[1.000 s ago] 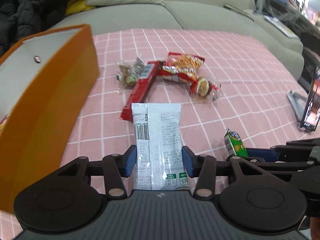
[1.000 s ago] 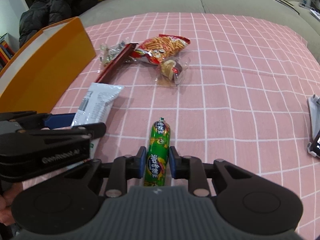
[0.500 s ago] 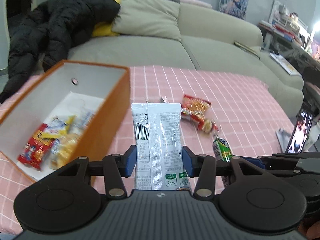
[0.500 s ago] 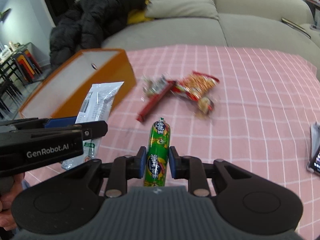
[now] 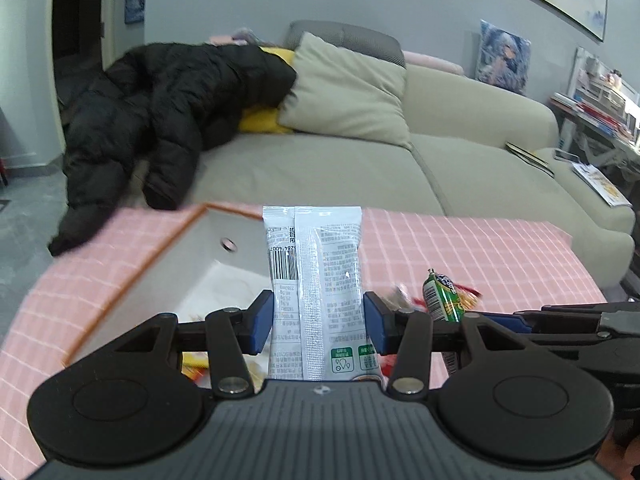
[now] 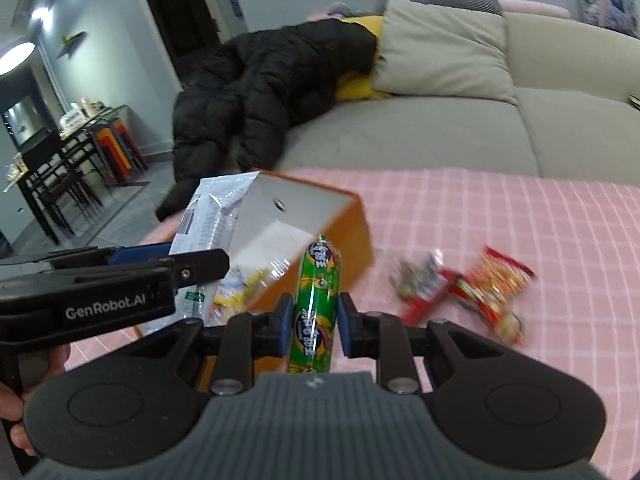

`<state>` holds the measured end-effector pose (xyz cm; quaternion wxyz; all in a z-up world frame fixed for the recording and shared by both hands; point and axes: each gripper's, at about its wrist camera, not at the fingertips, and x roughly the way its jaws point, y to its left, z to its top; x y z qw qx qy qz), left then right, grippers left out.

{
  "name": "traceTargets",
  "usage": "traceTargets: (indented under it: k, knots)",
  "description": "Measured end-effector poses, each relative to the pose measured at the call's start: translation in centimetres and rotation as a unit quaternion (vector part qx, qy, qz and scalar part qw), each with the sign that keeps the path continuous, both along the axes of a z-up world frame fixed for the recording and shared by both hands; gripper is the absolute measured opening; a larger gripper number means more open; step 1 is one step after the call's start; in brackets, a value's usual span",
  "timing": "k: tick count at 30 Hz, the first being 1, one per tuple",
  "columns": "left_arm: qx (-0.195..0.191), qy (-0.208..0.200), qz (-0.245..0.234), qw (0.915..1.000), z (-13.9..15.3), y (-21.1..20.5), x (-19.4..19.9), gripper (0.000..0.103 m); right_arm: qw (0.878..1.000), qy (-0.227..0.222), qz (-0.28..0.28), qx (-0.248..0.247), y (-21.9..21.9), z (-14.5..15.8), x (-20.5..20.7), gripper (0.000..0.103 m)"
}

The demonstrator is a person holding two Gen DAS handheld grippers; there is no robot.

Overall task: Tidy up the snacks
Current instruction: 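Carry the white packet and green sausage over the orange box and release both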

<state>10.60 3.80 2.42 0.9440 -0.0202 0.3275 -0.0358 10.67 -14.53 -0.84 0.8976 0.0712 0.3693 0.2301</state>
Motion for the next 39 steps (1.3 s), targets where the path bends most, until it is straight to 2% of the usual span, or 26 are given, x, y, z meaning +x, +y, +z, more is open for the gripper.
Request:
traceTargets:
  k: [5,10,18,23,33,35,39]
  knots:
    - [0.010,0.003,0.011,0.9999,0.9,2.5,2.1,0.054,1.000,-0.002,0.014,0.017,2.6,0.6,3.1,0.020]
    - [0.037,0.034,0.019,0.9986,0.2,4.2,4.7,0.054,0.999,0.022,0.027,0.028,5.6,-0.3,6.9,0.020]
    - [0.067,0.100,0.014,0.9927,-3.4,7.0,8.2,0.054,0.996,0.040,0.064,-0.044,11.1,-3.6,11.5,0.020]
    - [0.098,0.135,0.014,0.9859,-6.0,8.3,10.1,0.054,0.991,0.056,0.077,-0.091,13.4,-5.9,13.6,0.020]
    - [0.096,0.194,-0.010,0.9762,-9.9,9.5,11.7,0.054,0.973,0.070,0.122,-0.182,16.3,-9.5,15.1,0.020]
    - [0.092,0.204,-0.014,0.9746,-10.4,9.5,11.9,0.054,0.968,0.055,0.131,-0.206,16.8,-9.8,14.9,0.020]
    - [0.096,0.214,-0.016,0.9718,-11.0,9.4,12.1,0.054,0.961,0.057,0.152,-0.225,17.7,-10.4,14.9,0.020]
